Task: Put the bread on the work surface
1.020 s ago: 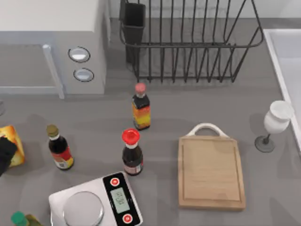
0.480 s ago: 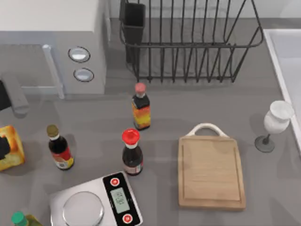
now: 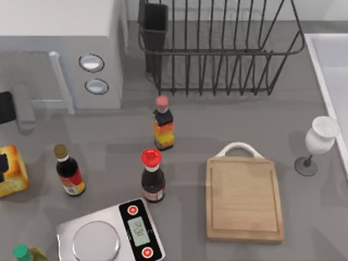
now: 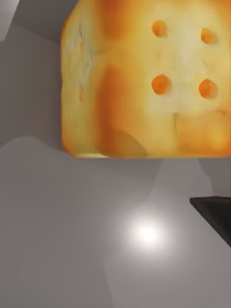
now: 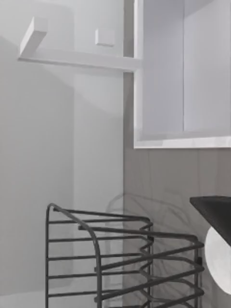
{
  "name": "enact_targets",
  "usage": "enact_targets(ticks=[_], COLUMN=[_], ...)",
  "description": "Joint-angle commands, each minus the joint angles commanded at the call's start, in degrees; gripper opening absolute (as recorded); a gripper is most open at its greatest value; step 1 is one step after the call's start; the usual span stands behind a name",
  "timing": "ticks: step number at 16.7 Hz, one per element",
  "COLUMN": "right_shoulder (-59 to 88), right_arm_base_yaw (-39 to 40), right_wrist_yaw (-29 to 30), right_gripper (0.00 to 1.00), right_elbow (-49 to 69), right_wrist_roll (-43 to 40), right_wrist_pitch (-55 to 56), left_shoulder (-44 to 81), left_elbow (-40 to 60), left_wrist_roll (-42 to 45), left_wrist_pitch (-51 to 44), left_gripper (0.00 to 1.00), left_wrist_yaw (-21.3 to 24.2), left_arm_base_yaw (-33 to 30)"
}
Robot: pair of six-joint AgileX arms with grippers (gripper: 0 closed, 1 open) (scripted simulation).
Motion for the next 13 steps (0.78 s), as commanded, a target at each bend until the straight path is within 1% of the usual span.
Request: enact_targets(ticks=[4,10,13], right_shoulder=[0.00,0.00,0.00], right_arm_base_yaw=[0.00,0.00,0.00], right_wrist_yaw=[0.00,0.00,0.00], right_gripper=[1.00,1.00,1.00], right_elbow=[0.00,0.00,0.00], right_wrist_roll=[0.00,0.00,0.00], right_wrist_pitch=[0.00,0.00,0.00], left_shoulder=[0.33,5.26,6.64], left_elbow=[-0.85,-7.76,-9.08], left_wrist_roll=[-0.12,0.13,0.22], left_wrist_pitch=[1.09,13.38,15.72], left_gripper=[1.00,1.00,1.00], left_wrist_yaw=[0.00,0.02,0.03], left_arm_base_yaw=[-0.22,0.08,0.11])
